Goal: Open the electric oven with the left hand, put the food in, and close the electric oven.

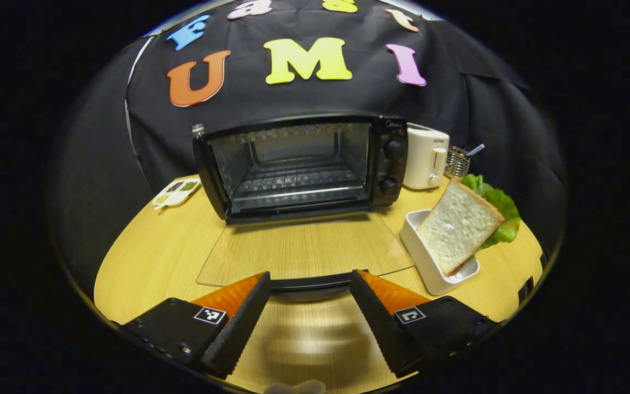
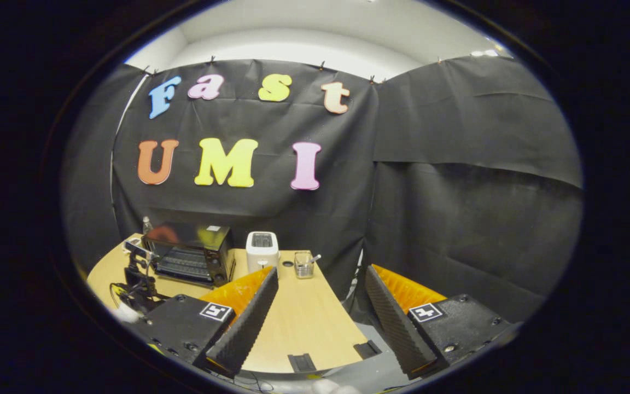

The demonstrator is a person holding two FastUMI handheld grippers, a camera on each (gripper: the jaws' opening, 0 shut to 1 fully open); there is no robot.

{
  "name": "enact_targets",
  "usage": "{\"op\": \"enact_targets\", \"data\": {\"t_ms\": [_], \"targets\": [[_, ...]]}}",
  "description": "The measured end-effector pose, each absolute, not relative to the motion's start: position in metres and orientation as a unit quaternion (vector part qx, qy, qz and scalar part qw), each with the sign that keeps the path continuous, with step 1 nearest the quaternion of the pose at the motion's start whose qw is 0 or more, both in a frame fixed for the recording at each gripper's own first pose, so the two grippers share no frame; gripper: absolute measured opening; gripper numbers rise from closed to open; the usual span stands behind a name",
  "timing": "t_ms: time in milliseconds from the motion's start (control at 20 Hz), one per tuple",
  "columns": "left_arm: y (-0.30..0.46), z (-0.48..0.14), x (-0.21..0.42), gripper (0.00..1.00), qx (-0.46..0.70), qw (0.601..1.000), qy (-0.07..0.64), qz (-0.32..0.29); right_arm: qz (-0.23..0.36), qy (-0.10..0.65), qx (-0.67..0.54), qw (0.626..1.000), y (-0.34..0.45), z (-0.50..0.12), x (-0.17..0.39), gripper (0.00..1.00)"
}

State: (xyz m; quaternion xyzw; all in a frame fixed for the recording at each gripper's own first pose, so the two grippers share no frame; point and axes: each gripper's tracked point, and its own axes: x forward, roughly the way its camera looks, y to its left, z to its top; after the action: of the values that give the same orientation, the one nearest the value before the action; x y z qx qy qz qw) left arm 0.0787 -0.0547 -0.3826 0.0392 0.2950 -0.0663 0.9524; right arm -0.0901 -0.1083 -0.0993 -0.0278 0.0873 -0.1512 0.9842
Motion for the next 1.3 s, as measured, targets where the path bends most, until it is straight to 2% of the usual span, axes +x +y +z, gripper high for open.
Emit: {"op": "enact_targets", "data": {"t_ms": [50,100,150,250,300,450,500,550,700,750,800,850,900,950,1000,1100,1150,1200,1250,1300], "targets": [[-0.057,-0.37,0.076,0.96,0.045,0.955,0.285,-0.072,-0.149,0.079,-0.021,0.986,-0.111,-0.096,-0.089,1.0],[-0.058,-0.356,0.074,0.95,0.049,0.956,0.278,-0.073,-0.142,0.069,-0.012,0.987,-0.112,-0.094,-0.087,0.96],[-0.06,-0.341,0.072,0.96,0.051,0.959,0.267,-0.075,-0.14,0.064,-0.002,0.988,-0.116,-0.097,-0.086,1.0],[-0.064,-0.305,0.071,1.0,0.053,0.968,0.236,-0.068,-0.122,0.057,0.012,0.991,-0.119,-0.101,-0.081,1.0],[-0.066,-0.286,0.066,0.96,0.045,0.972,0.224,-0.061,-0.11,0.059,0.011,0.992,-0.121,-0.106,-0.078,1.0],[-0.075,-0.22,0.053,0.96,0.023,0.984,0.172,-0.05,-0.072,0.068,0.005,0.995,-0.121,-0.116,-0.064,1.0],[-0.075,-0.196,0.046,0.95,0.025,0.987,0.15,-0.046,-0.057,0.069,0.007,0.996,-0.118,-0.117,-0.058,0.96],[-0.075,-0.173,0.04,0.95,0.03,0.991,0.125,-0.043,-0.046,0.073,0.008,0.996,-0.115,-0.119,-0.053,1.0],[-0.07,-0.124,0.015,0.95,0.022,0.996,0.075,-0.029,-0.016,0.066,0.004,0.998,-0.102,-0.112,-0.038,1.0],[-0.067,-0.109,0.006,0.95,0.013,0.998,0.063,-0.022,-0.007,0.061,0.003,0.998,-0.097,-0.107,-0.034,0.96],[-0.062,-0.099,-0.001,0.95,0.007,0.998,0.058,-0.015,0.002,0.056,0.003,0.998,-0.091,-0.102,-0.03,1.0],[-0.057,-0.087,-0.008,0.95,0.001,0.999,0.047,-0.007,0.012,0.053,0.002,0.999,-0.083,-0.1,-0.025,1.0],[-0.052,-0.077,-0.012,0.95,-0.007,0.999,0.04,0.0,0.023,0.056,-0.001,0.998,-0.075,-0.101,-0.022,0.96],[-0.047,-0.068,-0.017,0.95,-0.015,0.999,0.034,0.007,0.03,0.057,-0.004,0.998,-0.069,-0.105,-0.018,1.0],[-0.04,-0.062,-0.02,0.95,-0.019,0.999,0.028,0.013,0.034,0.064,-0.007,0.997,-0.065,-0.11,-0.014,1.0],[-0.029,-0.052,-0.025,0.95,-0.017,0.999,0.02,0.023,0.046,0.084,-0.006,0.995,-0.053,-0.127,-0.006,1.0],[-0.026,-0.05,-0.025,0.95,-0.016,0.999,0.019,0.024,0.05,0.096,-0.004,0.994,-0.047,-0.139,-0.001,0.96],[-0.021,-0.05,-0.026,0.95,-0.017,0.999,0.021,0.029,0.058,0.109,-0.001,0.992,-0.04,-0.151,0.005,1.0],[-0.019,-0.049,-0.028,0.94,-0.019,0.999,0.022,0.029,0.064,0.123,0.003,0.99,-0.032,-0.166,0.01,1.0],[-0.016,-0.048,-0.028,0.94,-0.019,0.999,0.021,0.033,0.071,0.136,0.006,0.988,-0.026,-0.182,0.016,0.96]]}}
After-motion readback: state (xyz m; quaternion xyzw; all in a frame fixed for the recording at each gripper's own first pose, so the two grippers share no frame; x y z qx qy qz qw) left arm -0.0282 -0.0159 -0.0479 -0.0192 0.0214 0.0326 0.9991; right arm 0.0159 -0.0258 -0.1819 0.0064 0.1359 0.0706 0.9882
